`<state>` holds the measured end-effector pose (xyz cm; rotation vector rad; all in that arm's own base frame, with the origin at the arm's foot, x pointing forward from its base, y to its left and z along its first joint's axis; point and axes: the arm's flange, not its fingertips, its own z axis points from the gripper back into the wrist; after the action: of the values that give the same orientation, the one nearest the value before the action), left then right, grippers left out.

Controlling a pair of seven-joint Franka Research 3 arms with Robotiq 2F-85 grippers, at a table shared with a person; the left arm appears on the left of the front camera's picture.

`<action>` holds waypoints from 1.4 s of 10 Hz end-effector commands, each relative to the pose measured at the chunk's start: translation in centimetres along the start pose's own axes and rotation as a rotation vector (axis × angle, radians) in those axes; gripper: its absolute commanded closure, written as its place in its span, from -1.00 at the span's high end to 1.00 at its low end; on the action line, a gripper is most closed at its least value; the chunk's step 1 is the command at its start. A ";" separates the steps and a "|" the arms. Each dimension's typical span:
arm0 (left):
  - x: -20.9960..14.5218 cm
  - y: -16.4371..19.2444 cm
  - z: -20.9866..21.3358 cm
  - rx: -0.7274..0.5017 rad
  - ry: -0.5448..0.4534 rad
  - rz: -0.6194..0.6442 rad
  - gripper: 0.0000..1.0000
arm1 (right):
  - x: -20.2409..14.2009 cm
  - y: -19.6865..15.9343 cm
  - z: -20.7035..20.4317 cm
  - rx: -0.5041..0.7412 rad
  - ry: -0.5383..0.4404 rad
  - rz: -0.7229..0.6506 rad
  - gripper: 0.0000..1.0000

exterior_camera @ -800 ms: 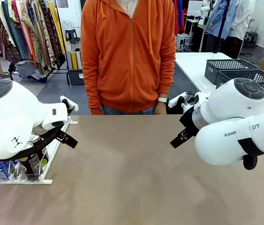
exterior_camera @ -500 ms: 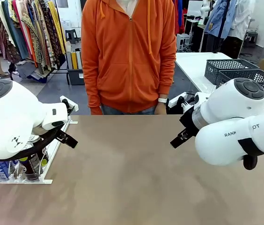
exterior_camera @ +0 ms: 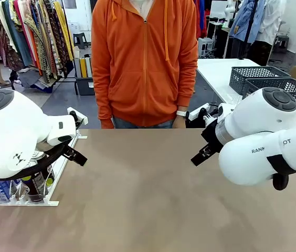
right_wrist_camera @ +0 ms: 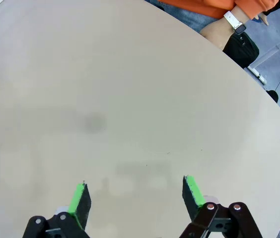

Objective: Retrieve and store the cans from the dispenser.
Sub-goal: Pick up one can from the Automatic Can Dispenser and place it in the middle of the table.

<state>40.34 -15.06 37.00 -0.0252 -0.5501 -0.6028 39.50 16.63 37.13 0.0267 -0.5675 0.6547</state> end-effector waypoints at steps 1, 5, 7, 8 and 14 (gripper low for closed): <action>0.0 0.0 0.0 0.000 0.000 -0.001 1.00 | 0.0 0.0 0.0 0.000 0.000 0.000 1.00; 0.0 0.0 0.0 0.000 0.000 -0.001 1.00 | 0.0 0.0 0.0 0.000 0.000 0.000 1.00; 0.4 -0.3 1.6 -0.154 0.028 -0.047 1.00 | -0.3 -0.9 1.1 0.133 0.031 -0.034 1.00; 0.9 -0.6 3.6 -0.281 0.037 -0.041 1.00 | -0.7 -1.8 2.3 0.271 0.068 -0.086 1.00; -2.9 9.1 18.7 -0.880 -0.082 0.385 1.00 | -9.2 -9.8 14.9 1.085 -0.310 -0.402 1.00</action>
<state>33.98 -6.37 52.97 -0.8707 -0.2404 -0.4936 32.71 4.31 48.42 1.1259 -0.3894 0.5696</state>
